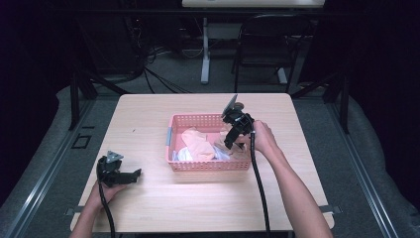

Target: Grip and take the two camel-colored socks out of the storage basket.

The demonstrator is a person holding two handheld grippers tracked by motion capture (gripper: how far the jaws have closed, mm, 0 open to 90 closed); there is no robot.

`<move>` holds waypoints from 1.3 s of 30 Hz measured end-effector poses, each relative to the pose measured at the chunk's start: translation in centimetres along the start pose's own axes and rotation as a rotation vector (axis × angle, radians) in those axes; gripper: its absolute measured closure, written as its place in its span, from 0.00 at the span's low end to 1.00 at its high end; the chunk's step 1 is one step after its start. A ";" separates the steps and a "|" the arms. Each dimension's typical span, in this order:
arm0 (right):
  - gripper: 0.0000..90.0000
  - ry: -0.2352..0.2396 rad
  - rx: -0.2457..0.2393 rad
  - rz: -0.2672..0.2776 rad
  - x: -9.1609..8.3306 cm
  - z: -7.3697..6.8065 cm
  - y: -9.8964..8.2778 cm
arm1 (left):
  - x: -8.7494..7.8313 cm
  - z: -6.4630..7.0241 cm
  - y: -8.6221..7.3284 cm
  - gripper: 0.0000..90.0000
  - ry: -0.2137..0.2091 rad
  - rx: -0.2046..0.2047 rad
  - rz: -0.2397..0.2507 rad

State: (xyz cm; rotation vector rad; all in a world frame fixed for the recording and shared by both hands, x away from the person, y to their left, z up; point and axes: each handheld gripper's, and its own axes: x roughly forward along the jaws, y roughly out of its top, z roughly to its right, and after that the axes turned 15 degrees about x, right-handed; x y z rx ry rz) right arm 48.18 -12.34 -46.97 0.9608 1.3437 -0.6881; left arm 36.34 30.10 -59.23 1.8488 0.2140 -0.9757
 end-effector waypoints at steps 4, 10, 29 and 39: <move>0.33 -0.003 0.007 -0.018 0.8 0.1 0.2 | 0.0 0.0 0.0 0.00 0.000 0.001 0.000; 0.54 -0.021 0.016 -0.050 1.5 -0.1 0.4 | 0.0 0.0 0.0 0.00 -0.001 0.001 0.000; 0.92 -0.005 0.038 -0.032 0.1 0.1 -0.1 | 0.0 0.0 0.0 0.00 0.000 0.001 0.000; 0.92 -0.019 0.026 0.007 -2.2 -0.2 -0.3 | 0.0 0.0 0.0 0.00 0.000 0.002 0.000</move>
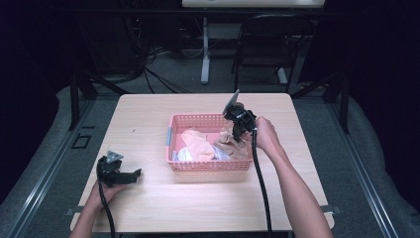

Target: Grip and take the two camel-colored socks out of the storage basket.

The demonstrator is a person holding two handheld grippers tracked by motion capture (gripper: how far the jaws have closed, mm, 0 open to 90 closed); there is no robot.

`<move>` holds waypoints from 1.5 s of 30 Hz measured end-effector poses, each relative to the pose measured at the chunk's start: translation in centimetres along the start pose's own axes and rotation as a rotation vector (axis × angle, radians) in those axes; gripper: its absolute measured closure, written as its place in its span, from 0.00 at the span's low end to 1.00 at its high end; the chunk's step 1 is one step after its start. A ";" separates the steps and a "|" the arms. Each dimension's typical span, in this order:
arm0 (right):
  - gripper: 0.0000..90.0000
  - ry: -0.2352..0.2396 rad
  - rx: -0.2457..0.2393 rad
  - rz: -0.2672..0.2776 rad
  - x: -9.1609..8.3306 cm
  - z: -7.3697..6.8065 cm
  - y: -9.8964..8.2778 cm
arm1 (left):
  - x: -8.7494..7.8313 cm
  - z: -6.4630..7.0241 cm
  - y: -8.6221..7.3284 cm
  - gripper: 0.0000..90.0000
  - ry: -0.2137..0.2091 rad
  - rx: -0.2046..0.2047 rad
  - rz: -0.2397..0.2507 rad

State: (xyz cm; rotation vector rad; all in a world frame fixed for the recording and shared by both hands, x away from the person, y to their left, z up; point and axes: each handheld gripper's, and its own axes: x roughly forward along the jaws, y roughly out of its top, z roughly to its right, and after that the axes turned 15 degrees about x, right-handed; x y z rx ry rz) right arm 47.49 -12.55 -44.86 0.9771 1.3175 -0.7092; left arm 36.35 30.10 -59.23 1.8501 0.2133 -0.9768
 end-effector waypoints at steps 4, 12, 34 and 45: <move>0.92 0.004 -0.006 0.007 -0.7 -0.2 -0.1 | 0.0 0.0 0.0 0.00 0.000 0.000 0.000; 0.93 0.020 -0.009 0.036 -2.7 -0.1 -0.3 | 0.0 0.0 0.0 0.00 0.000 0.000 0.000; 0.93 0.054 -0.053 0.125 -7.9 -1.1 -1.0 | 0.0 0.0 0.0 0.00 0.000 0.000 0.000; 0.93 0.057 -0.043 0.154 -9.3 -0.2 -1.9 | 0.0 0.0 0.0 0.00 0.001 -0.001 0.000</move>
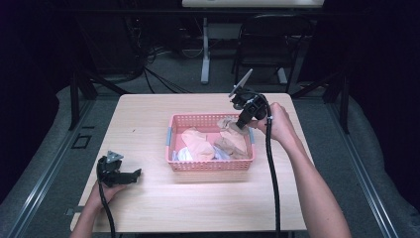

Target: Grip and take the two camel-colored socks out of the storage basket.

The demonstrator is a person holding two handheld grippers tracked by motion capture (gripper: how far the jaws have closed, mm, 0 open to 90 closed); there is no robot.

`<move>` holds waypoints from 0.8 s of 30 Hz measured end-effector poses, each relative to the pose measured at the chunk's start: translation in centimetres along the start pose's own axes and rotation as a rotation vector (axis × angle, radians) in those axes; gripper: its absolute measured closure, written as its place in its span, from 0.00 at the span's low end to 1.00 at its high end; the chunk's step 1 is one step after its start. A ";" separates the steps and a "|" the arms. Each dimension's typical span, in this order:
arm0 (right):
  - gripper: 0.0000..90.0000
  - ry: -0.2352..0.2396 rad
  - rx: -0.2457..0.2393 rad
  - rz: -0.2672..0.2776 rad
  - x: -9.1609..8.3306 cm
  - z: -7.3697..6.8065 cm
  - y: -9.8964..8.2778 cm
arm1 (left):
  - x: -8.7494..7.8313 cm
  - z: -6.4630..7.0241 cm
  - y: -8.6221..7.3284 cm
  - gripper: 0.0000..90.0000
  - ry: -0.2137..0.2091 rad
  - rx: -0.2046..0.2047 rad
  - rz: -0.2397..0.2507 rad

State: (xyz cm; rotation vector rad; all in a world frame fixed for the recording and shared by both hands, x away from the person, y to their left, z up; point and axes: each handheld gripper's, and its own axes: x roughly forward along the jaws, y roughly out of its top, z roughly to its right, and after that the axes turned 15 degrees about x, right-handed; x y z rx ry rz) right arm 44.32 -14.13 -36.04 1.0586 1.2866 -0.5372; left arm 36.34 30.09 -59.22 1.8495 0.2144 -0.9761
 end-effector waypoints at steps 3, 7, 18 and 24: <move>0.93 -0.001 0.012 0.008 -0.5 0.5 -0.4 | 0.0 0.0 0.0 0.01 0.001 0.000 0.000; 0.93 -0.006 0.029 0.019 -1.2 1.3 -0.9 | 0.0 0.0 0.0 0.01 0.000 0.000 0.000; 0.93 -0.010 0.087 0.054 -3.1 4.2 -3.4 | 0.0 0.0 0.0 0.01 0.001 -0.001 0.000; 0.93 -0.011 0.127 0.053 -3.7 6.4 -5.3 | 0.0 0.1 0.0 0.01 0.004 -0.006 0.002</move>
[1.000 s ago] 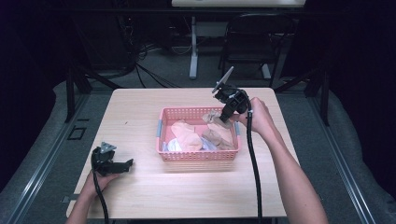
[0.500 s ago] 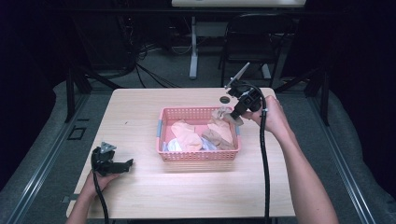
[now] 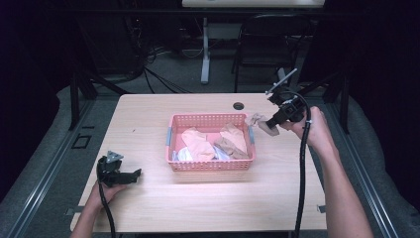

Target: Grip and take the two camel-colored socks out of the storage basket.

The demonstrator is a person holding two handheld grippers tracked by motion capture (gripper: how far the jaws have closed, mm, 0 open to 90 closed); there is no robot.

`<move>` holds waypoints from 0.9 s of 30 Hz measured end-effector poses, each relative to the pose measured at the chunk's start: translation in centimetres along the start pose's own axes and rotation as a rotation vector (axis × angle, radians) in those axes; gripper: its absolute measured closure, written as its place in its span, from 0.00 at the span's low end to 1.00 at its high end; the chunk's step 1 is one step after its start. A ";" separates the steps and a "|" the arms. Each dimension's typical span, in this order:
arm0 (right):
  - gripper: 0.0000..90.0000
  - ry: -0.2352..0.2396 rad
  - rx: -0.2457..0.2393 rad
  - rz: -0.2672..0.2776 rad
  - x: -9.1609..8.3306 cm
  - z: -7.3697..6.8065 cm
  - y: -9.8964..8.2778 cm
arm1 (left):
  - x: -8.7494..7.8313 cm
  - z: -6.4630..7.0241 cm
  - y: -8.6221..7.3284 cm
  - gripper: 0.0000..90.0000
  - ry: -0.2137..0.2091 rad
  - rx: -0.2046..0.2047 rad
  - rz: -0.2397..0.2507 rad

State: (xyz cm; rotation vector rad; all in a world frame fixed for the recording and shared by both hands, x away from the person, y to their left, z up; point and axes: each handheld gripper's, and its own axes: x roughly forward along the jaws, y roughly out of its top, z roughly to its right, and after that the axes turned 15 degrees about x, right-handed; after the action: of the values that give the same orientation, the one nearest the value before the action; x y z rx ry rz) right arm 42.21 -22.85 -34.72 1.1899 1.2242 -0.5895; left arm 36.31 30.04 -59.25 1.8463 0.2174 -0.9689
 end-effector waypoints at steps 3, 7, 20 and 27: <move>0.93 -0.008 0.024 0.009 -0.4 1.3 -0.9 | 0.0 0.0 0.0 0.01 -0.002 0.000 -0.002; 0.94 -0.021 0.054 0.008 -0.5 3.0 -2.5 | 0.0 -0.1 0.0 0.00 -0.003 0.004 -0.003; 0.94 -0.012 0.118 0.020 0.3 5.6 -5.5 | 0.0 -0.1 0.0 0.00 -0.003 0.004 -0.003; 0.94 -0.018 0.149 -0.009 1.6 7.0 -6.4 | 0.0 -0.1 0.0 0.00 -0.003 0.008 -0.002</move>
State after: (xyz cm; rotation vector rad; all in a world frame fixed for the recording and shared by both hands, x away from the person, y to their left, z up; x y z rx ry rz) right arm 39.85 -31.01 -39.25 1.3013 1.1868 -0.7066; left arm 36.37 30.08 -59.22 1.8517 0.2142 -0.9756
